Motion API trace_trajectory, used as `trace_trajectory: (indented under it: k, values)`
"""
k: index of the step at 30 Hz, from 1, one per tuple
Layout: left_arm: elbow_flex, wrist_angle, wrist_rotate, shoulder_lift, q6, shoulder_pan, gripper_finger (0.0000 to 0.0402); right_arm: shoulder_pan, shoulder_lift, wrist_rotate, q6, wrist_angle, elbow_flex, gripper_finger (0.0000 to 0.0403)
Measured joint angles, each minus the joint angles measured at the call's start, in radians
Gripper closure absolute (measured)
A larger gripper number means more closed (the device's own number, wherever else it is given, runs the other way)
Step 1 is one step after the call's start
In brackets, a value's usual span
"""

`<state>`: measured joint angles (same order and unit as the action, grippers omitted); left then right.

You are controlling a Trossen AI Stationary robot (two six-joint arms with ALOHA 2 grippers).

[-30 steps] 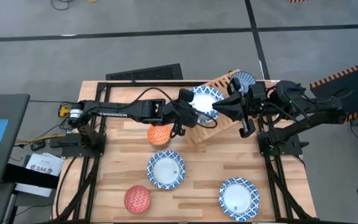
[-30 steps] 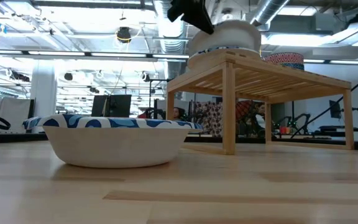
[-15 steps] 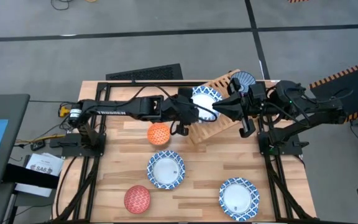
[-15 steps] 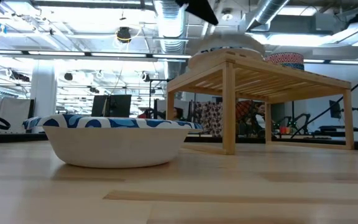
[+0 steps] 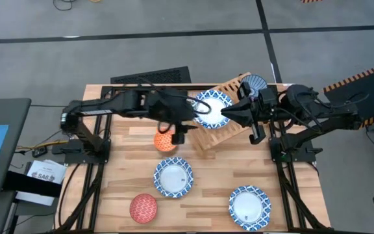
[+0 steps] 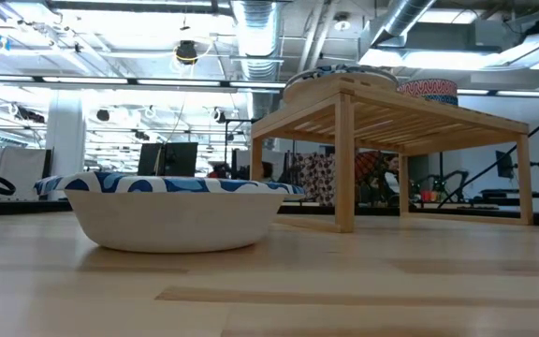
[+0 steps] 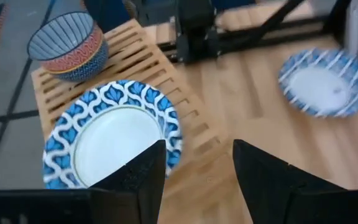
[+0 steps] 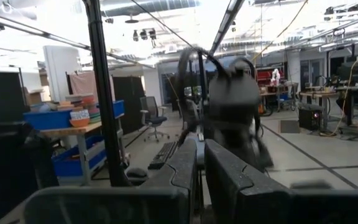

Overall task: Place and stack bowls onto a shelf
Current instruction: Stack the orange pattern bowl on top of the blue pattern bowl on the shelf

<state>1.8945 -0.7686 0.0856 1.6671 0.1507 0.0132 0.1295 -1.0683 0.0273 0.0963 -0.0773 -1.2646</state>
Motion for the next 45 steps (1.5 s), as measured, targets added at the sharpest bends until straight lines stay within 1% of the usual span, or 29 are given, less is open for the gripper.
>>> trace_trajectory:
  k: [2, 4, 6, 9, 12, 15, 17, 20, 24, 33, 40, 41, 43, 45]
  values:
    - [-0.069, 0.036, 0.006, -0.070, -0.053, -0.003, 0.0232, 0.000, 0.000, 0.000, 0.000, 0.014, 0.000, 0.0342]
    - [-0.175, 0.123, 0.025, -0.156, -0.096, -0.015, 0.0236, 0.000, 0.000, 0.000, 0.000, 0.032, 0.000, 0.0342]
    - [-0.308, 0.242, 0.034, -0.258, -0.134, -0.035, 0.0241, 0.000, 0.000, 0.000, 0.000, 0.051, 0.000, 0.0342]
    - [-0.526, 0.464, 0.035, -0.414, -0.202, -0.076, 0.0246, 0.000, 0.000, 0.000, 0.000, 0.068, 0.000, 0.0342]
    - [-0.717, 0.641, 0.074, -0.554, -0.256, -0.121, 0.0248, 0.000, 0.000, 0.000, 0.000, 0.074, 0.000, 0.0342]
    - [-0.859, 0.726, 0.126, -0.673, -0.313, -0.155, 0.0248, -0.001, 0.000, 0.000, 0.000, 0.073, 0.000, 0.0342]
    - [-0.927, 0.737, 0.163, -0.735, -0.357, -0.167, 0.0248, -0.001, 0.000, 0.000, 0.000, 0.074, 0.000, 0.0342]
    - [-0.976, 0.742, 0.191, -0.797, -0.401, -0.171, 0.0248, -0.001, 0.000, 0.000, 0.000, 0.073, 0.000, 0.0342]
    - [-0.992, 0.747, 0.191, -0.835, -0.394, -0.172, 0.0248, -0.001, 0.000, 0.000, 0.012, 0.074, 0.000, 0.0342]
    - [-0.992, 0.744, 0.191, -0.836, -0.376, -0.172, 0.0248, -0.001, 0.000, 0.000, 0.027, 0.074, 0.000, 0.0342]
    - [-0.992, 0.761, 0.166, -0.839, -0.443, -0.172, 0.0249, -0.001, 0.000, 0.000, 0.027, 0.074, 0.000, 0.0342]
    - [-0.992, 0.757, 0.190, -0.838, -0.472, -0.172, 0.0248, -0.001, 0.000, 0.000, 0.027, 0.074, 0.000, 0.0342]
    - [-0.992, 0.735, 0.286, -0.825, -0.572, -0.167, 0.0248, -0.001, 0.000, 0.000, 0.027, 0.074, 0.000, 0.0342]
    - [-0.977, 0.619, 0.332, -0.808, -0.663, -0.128, 0.0249, -0.001, 0.000, 0.000, 0.027, 0.074, 0.000, 0.0342]
